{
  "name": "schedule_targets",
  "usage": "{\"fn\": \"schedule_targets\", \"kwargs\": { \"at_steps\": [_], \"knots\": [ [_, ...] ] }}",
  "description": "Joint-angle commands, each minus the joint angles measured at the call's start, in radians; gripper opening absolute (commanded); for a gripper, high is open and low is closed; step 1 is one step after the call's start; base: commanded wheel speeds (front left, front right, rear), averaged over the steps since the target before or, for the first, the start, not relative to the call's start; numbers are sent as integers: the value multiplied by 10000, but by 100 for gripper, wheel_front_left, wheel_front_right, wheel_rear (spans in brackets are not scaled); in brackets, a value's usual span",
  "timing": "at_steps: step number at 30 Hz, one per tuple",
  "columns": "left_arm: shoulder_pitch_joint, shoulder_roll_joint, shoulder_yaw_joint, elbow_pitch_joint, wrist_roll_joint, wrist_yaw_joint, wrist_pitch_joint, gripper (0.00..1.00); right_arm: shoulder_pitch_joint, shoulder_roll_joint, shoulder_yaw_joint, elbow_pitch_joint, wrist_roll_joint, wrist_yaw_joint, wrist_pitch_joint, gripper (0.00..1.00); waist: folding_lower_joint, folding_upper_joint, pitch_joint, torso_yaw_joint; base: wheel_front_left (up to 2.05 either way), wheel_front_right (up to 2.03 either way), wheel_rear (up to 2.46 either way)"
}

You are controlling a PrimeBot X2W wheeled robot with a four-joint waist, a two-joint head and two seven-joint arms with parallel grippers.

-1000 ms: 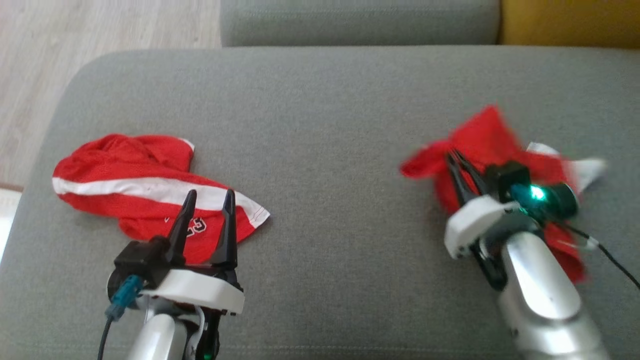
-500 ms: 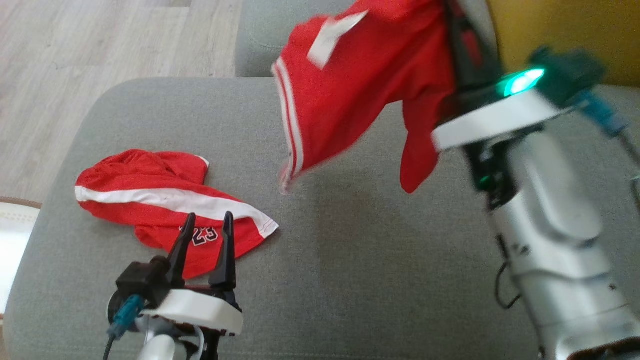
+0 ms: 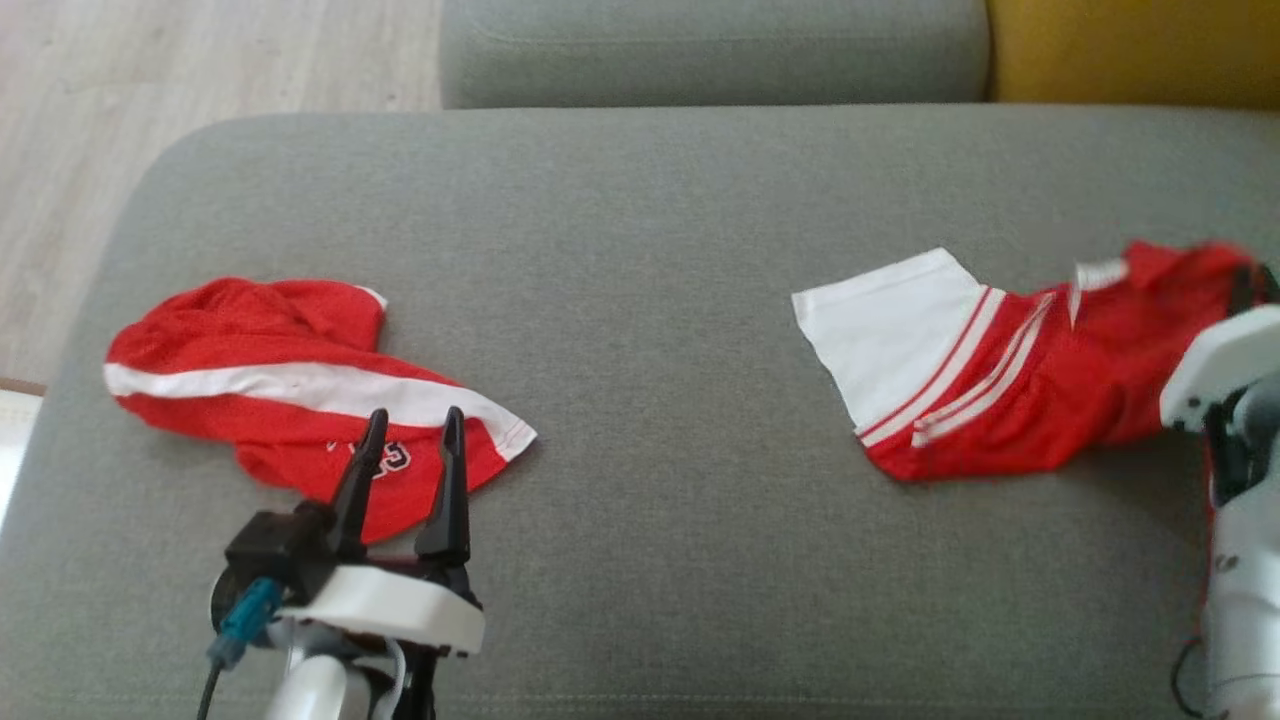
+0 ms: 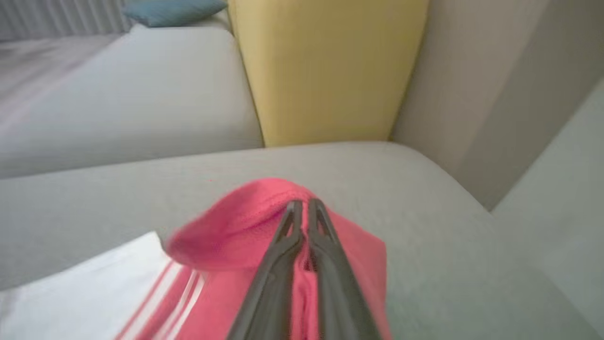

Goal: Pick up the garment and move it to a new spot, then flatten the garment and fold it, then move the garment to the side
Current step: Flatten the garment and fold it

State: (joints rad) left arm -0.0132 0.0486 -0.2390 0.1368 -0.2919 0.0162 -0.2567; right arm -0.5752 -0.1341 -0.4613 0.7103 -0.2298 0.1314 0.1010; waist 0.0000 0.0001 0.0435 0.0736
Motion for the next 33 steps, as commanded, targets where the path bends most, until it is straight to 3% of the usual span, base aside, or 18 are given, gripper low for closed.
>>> {"fn": "schedule_targets", "kwargs": {
  "at_steps": [1,9,15,21,27,33],
  "knots": [
    [-689,16,347,-258,64,-70,-51,100,-420,245,41,-371,-520,-7,-34,100,0,-1,110,-96,0,0,0],
    [-813,16,381,-151,56,-86,-51,100,-507,790,-219,-578,-1730,-7,-637,100,0,-1,-16,-491,0,0,0],
    [-676,16,337,-183,-9,-23,-51,100,-266,835,1877,-761,74,-7,-1754,100,0,-1,-364,-750,0,0,0],
    [-535,16,306,-277,-53,55,-51,100,1120,837,3938,-2288,1981,-7,-2350,100,0,-1,-564,-795,0,0,0],
    [-455,16,323,-344,-54,50,-51,100,2775,838,5026,-3658,3164,-7,-2345,100,0,-1,-604,-718,0,0,0],
    [-478,16,242,-360,-18,7,-51,100,3536,838,5483,-4256,3173,-7,-1857,100,0,-1,-511,-499,0,0,0]
  ]
}}
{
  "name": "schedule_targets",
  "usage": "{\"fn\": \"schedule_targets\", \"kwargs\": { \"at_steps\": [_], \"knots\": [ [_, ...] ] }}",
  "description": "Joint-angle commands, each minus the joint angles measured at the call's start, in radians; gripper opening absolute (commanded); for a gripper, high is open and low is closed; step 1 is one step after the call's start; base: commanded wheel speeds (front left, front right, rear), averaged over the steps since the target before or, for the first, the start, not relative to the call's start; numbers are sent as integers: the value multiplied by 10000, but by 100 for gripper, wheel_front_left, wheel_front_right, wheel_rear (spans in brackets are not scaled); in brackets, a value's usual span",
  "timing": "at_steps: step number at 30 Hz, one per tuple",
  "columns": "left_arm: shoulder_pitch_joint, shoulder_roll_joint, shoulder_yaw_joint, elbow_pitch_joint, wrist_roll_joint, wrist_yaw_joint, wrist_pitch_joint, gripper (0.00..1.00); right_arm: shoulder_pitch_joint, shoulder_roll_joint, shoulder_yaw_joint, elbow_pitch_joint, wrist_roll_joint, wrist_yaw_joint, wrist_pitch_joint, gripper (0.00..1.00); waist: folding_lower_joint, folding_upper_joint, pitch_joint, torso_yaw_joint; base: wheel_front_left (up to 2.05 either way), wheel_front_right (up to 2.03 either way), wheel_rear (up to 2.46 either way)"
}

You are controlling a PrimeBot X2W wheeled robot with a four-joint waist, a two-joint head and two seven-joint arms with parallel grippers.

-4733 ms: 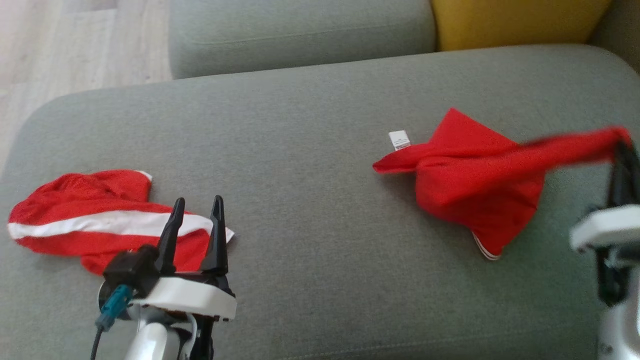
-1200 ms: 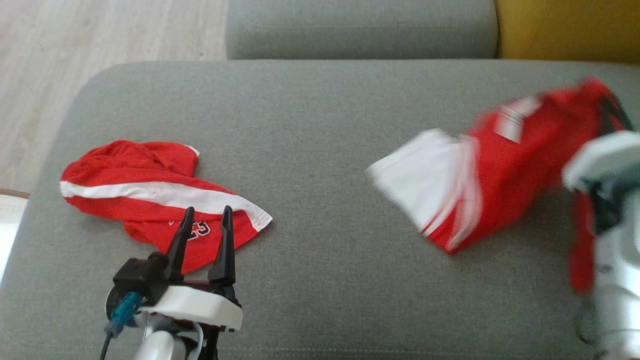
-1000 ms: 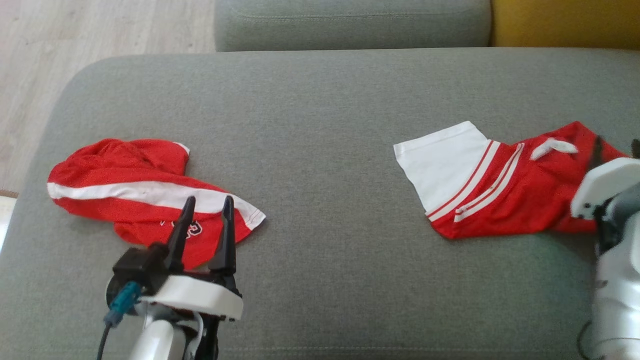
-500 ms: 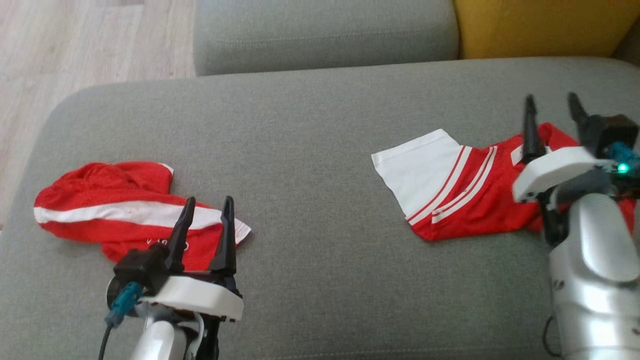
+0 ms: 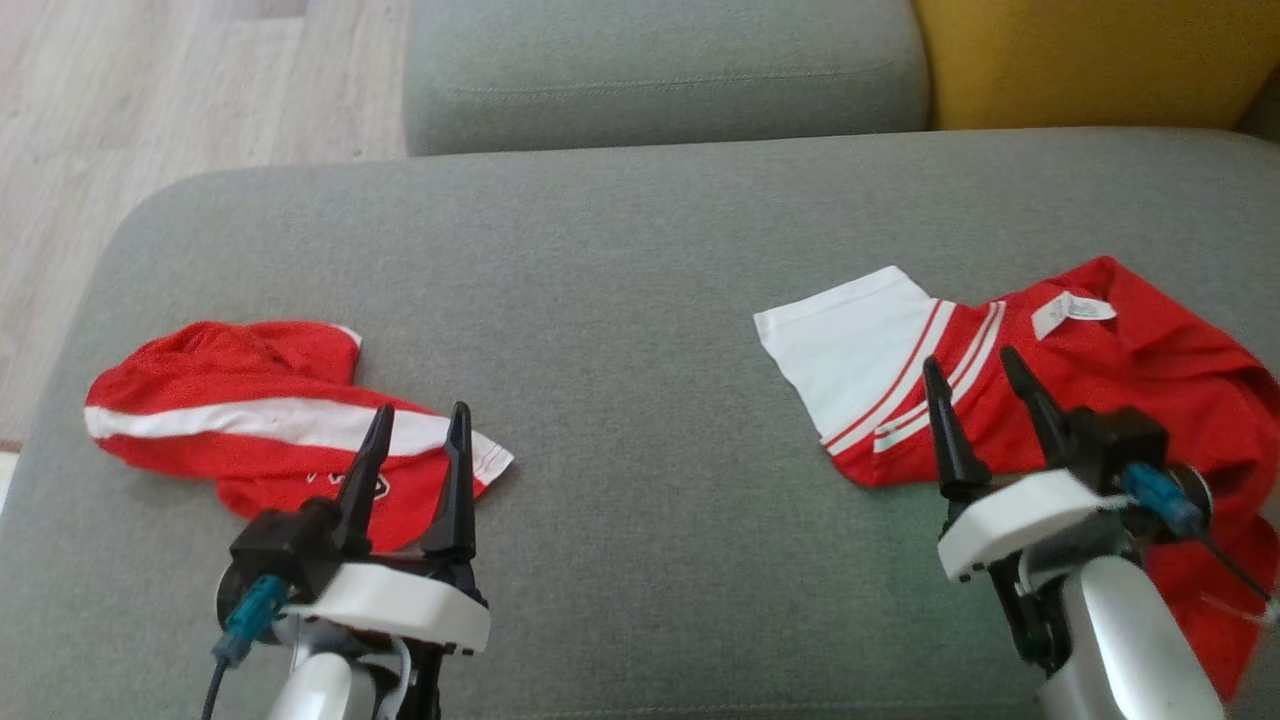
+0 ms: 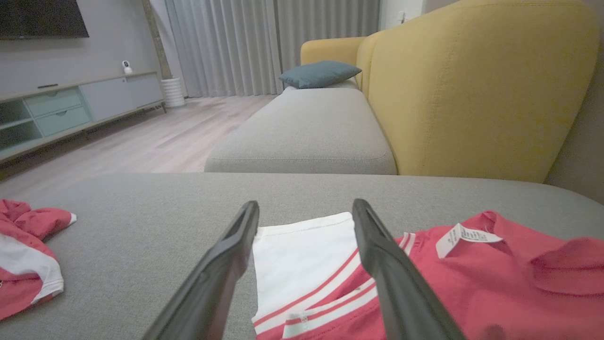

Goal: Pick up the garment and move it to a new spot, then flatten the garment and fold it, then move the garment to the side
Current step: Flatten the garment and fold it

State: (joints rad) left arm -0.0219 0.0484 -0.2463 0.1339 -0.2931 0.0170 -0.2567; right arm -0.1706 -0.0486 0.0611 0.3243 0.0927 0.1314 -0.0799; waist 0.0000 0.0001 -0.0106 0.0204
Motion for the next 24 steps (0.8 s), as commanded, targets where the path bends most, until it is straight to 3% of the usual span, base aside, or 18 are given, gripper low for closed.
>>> {"fn": "schedule_targets", "kwargs": {
  "at_steps": [1,6,14,24],
  "knots": [
    [-410,18,299,-323,2,-7,-51,100,-556,-17,277,-419,-132,-7,77,100,0,-1,61,92,0,0,0],
    [-587,18,183,-301,-3,-43,-51,100,-1232,-17,308,32,-595,-7,1111,100,0,-1,458,528,0,0,0],
    [-945,18,-57,-165,-19,-92,-51,100,-2855,-17,30,2464,-1281,-7,2817,100,0,-1,1109,1531,0,0,0],
    [-1268,18,-245,-152,-118,-121,-51,100,-4426,-17,-1043,5211,-2077,-7,3656,100,0,-1,1718,2393,0,0,0]
  ]
}}
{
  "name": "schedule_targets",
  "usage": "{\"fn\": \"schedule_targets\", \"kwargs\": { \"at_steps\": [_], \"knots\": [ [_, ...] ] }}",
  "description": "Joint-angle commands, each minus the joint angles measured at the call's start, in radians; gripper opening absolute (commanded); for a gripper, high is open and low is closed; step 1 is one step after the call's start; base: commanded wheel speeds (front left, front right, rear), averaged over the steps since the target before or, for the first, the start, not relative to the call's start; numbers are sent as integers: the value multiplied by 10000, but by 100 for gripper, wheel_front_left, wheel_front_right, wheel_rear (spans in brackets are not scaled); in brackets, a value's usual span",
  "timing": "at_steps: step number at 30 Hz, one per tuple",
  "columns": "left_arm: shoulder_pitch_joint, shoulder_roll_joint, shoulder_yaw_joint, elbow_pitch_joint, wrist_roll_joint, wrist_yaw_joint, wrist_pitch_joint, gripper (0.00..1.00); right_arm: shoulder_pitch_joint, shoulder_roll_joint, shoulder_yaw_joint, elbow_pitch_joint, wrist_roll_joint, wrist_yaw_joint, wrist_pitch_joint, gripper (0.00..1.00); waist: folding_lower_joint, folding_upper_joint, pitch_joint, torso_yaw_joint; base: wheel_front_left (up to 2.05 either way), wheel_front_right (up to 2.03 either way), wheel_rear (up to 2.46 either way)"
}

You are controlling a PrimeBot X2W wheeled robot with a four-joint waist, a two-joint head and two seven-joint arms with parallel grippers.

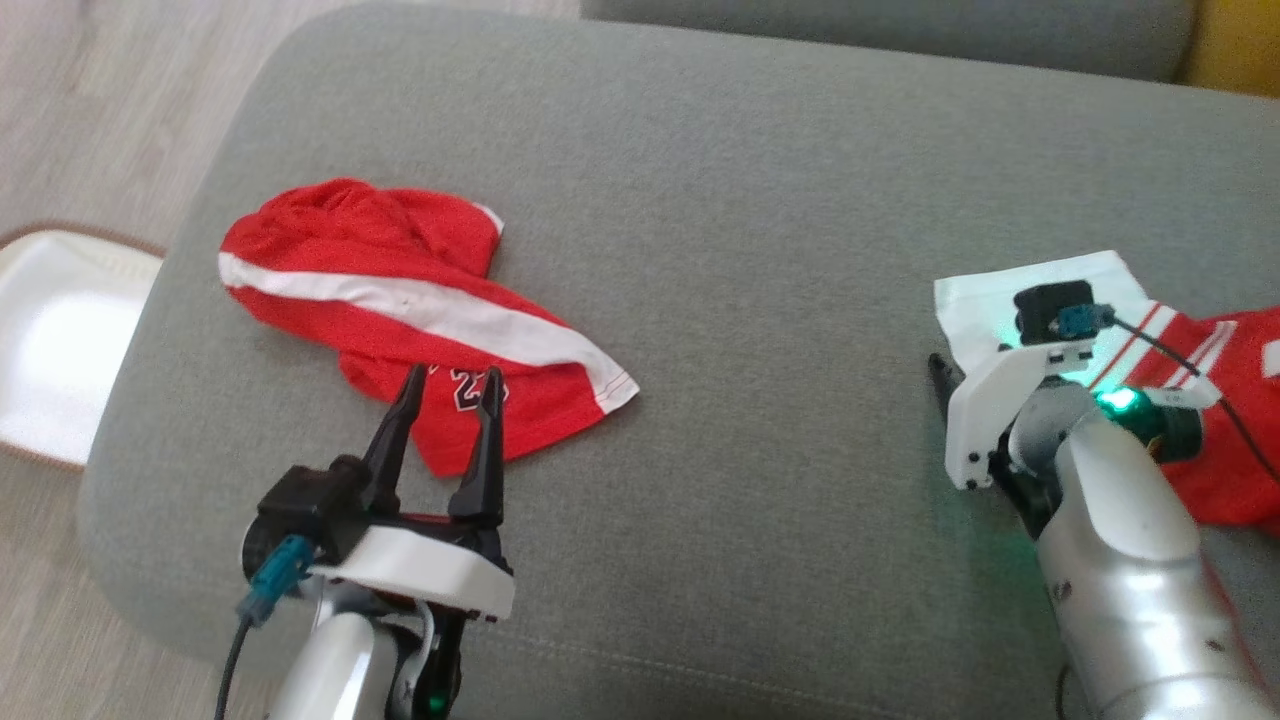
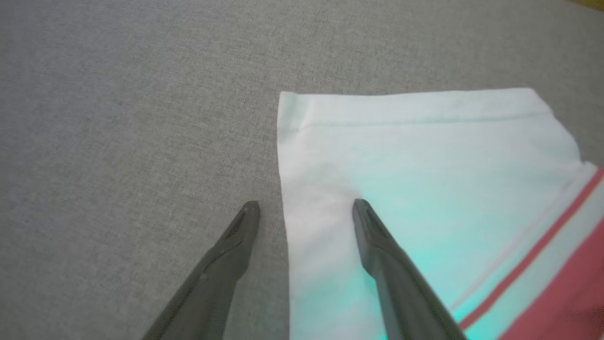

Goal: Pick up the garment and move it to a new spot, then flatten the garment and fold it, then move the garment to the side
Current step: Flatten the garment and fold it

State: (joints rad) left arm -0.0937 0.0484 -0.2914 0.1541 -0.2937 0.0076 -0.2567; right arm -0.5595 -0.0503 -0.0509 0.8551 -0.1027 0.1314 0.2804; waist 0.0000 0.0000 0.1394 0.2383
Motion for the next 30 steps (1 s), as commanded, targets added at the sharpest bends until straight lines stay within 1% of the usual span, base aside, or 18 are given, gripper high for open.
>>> {"fn": "schedule_targets", "kwargs": {
  "at_steps": [1,3,4,5,8,10,15,18,23,28,30],
  "knots": [
    [-584,18,184,-362,-126,-25,-51,100,-664,1,-44,113,-270,-7,123,100,0,0,278,267,0,0,0],
    [-651,18,142,-367,-151,-18,-51,100,-886,1,-322,444,-618,-7,206,100,0,0,383,371,0,0,0],
    [-681,18,120,-366,-162,-14,-51,100,-981,1,-528,626,-670,-7,284,53,0,0,425,421,0,0,0],
    [-705,18,100,-363,-170,-8,-51,100,-1070,1,-709,784,-735,-7,337,0,0,0,454,461,0,0,0],
    [-753,18,52,-349,-185,8,-51,100,-1335,1,-1173,1159,-754,-7,276,0,0,0,502,560,0,0,0],
    [-765,18,44,-340,-190,12,-51,100,-1439,1,-1283,1274,-640,-7,163,0,0,0,507,588,0,0,0],
    [-797,18,25,-325,-219,38,-51,100,-2072,1,-1317,1674,-213,-7,-800,0,0,0,516,665,0,0,0],
    [-814,18,-14,-334,-262,54,-51,100,-2569,1,-1073,1891,262,-7,-1549,0,0,0,537,699,0,0,0],
    [-860,18,-93,-333,-329,59,-51,100,-3553,1,-316,2200,998,-7,-2683,0,0,0,626,758,0,0,0],
    [-914,18,-301,-322,-427,62,-51,100,-4686,1,-233,2493,1224,-7,-3513,0,0,0,667,980,0,0,0],
    [-927,18,-370,-285,-474,73,-51,100,-5228,1,204,2921,1575,-7,-3706,0,0,0,652,1146,0,0,0]
  ]
}}
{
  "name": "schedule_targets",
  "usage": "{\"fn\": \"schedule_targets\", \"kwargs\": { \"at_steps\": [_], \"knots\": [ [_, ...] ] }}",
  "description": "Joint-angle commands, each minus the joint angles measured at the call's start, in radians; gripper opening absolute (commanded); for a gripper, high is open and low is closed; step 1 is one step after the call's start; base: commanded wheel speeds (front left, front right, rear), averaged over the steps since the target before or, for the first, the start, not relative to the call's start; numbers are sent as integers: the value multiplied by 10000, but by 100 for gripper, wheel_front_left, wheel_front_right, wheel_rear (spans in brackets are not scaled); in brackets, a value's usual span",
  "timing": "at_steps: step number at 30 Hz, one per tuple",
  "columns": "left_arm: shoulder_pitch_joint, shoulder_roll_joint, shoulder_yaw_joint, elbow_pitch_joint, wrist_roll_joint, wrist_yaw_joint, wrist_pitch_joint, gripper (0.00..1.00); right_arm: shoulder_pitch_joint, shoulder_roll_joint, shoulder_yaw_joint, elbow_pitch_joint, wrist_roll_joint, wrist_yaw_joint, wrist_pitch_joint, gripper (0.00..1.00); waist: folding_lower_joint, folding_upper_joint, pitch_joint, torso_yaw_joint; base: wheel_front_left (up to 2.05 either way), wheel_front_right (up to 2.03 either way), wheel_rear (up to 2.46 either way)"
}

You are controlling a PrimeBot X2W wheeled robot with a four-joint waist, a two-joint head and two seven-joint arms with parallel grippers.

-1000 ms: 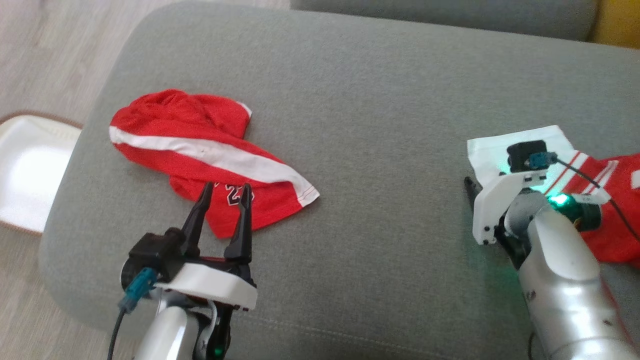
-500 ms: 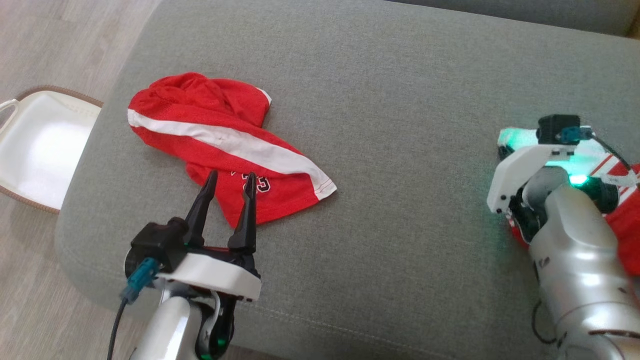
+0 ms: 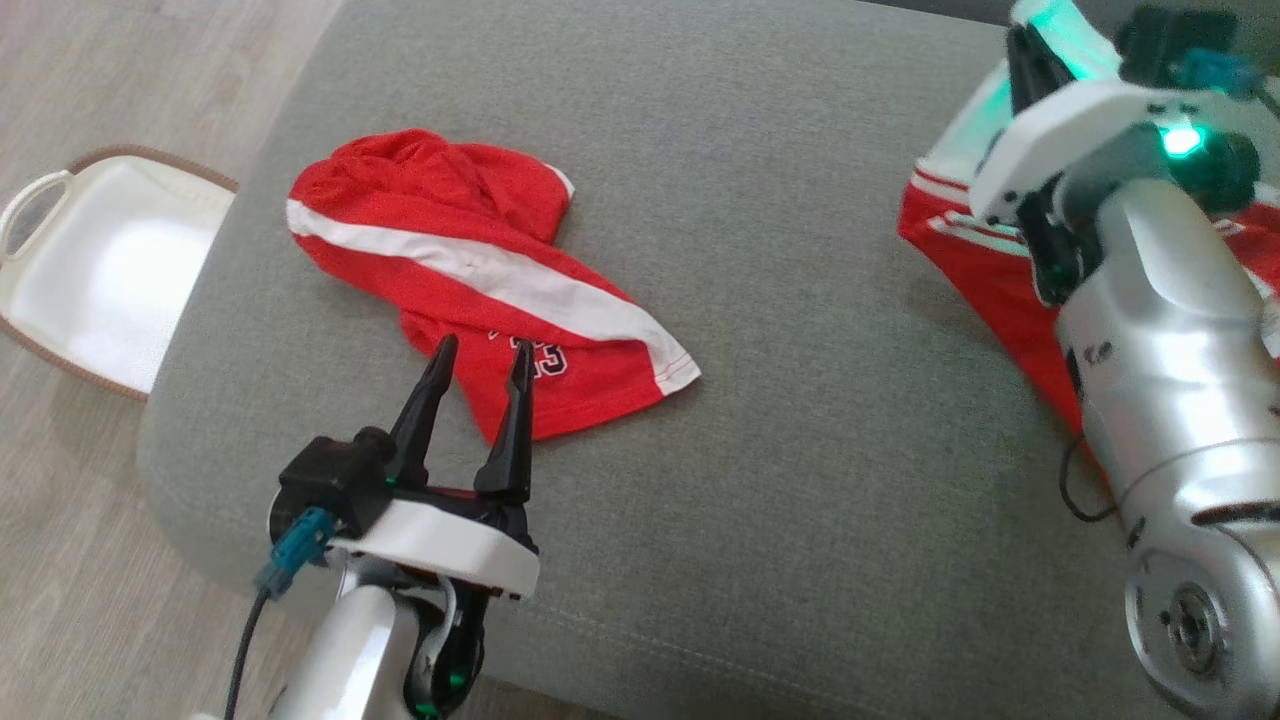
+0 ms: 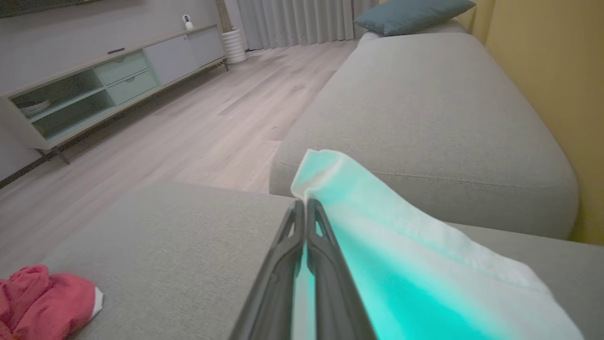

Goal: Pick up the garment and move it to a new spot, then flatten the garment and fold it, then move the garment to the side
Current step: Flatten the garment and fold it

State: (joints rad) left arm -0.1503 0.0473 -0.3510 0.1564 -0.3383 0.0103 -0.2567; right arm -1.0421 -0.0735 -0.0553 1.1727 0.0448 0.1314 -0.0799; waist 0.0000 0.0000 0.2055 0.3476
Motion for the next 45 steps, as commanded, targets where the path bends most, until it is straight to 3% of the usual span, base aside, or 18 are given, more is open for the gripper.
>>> {"fn": "schedule_targets", "kwargs": {
  "at_steps": [1,2,3,7,13,19,27,34,41,45],
  "knots": [
    [-366,29,222,-297,-40,54,-51,100,-521,233,529,-90,351,-7,-96,0,0,0,-13,96,0,0,0],
    [-370,29,224,-287,-49,56,-51,100,-605,233,860,60,602,-7,-62,13,0,0,-18,121,0,0,0],
    [-370,29,230,-276,-52,59,-51,100,-644,233,1225,182,825,-7,-2,100,0,0,-28,126,0,0,0],
    [-334,29,298,-273,-48,115,-51,100,-508,233,2683,79,2047,-7,211,100,0,0,-74,-34,0,0,0],
    [-298,29,471,-352,24,130,-51,100,-169,233,4245,-488,3399,-7,675,100,0,0,-212,-817,0,0,0],
    [-260,29,738,-478,110,134,-51,100,-155,124,4602,-671,3638,-7,408,100,0,0,-593,-1744,0,0,0],
    [-11,29,969,-588,181,193,-51,100,1131,-394,4895,-1846,3796,-7,-1120,100,0,0,-1420,-2746,0,0,0],
    [334,29,1033,-678,190,268,-51,100,3450,-822,3811,-3623,2977,-7,-1785,100,0,0,-1970,-3370,0,0,0],
    [703,29,1196,-749,156,167,-51,100,6962,-35,1398,-7082,1325,-7,-1815,100,0,0,-2143,-3882,0,0,0],
    [814,29,1212,-733,187,47,-51,100,8442,202,1058,-8474,739,-7,-1807,100,0,0,-2088,-4077,0,0,0]
  ]
}}
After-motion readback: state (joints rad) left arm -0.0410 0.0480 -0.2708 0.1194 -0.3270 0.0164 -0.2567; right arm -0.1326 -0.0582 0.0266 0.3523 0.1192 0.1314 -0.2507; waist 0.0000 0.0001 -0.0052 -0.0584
